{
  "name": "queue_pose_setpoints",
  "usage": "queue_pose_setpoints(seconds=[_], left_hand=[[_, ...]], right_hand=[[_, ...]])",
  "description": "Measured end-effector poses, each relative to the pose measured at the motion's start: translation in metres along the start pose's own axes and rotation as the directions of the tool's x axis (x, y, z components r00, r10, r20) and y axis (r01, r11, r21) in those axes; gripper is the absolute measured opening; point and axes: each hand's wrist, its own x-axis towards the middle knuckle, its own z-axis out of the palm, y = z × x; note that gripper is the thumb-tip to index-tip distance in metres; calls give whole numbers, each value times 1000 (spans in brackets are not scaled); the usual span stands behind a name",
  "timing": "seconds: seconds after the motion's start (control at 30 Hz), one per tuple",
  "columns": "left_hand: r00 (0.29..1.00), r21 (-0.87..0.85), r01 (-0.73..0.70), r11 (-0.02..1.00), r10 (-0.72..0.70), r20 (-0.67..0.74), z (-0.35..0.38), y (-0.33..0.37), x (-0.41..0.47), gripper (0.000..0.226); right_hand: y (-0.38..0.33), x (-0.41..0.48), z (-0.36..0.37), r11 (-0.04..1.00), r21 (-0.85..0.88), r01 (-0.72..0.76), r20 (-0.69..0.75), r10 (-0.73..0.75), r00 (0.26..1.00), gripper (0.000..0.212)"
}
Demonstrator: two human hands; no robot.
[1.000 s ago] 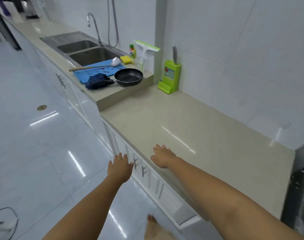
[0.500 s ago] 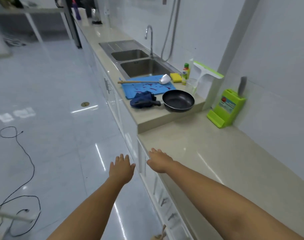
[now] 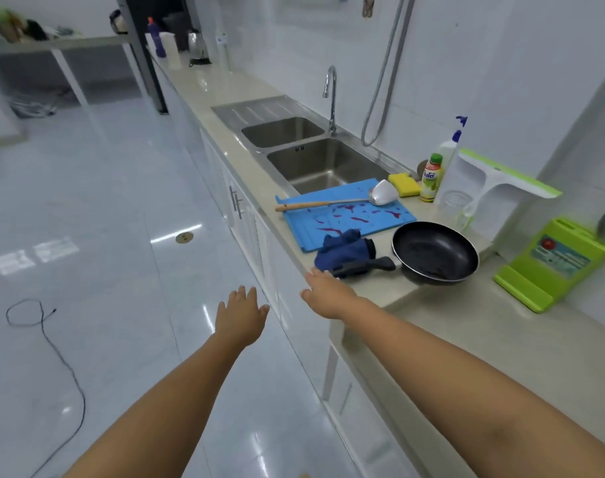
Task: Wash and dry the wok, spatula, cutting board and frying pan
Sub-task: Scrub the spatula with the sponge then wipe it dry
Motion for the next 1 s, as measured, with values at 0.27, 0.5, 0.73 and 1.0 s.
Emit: queue_pose_setpoints(seconds=[0.27, 0.5, 0.73, 1.0], left_hand=[[985, -82, -158, 984, 151, -80, -58, -12, 144, 58], [937, -158, -323, 933, 293, -191, -74, 32, 264, 43], [888, -114, -459, 881, 450, -92, -68, 84, 356, 55], [744, -58, -665, 744, 667, 36, -62, 104, 406, 33]], right_hand=[[14, 114, -59, 940, 232, -249, -219, 300, 928, 57], [96, 202, -109, 801, 451, -394, -382, 572, 726, 55], [178, 257, -145, 580, 587, -565, -354, 811, 465, 58], [214, 284, -133, 475, 689, -547, -329, 878, 347, 49]])
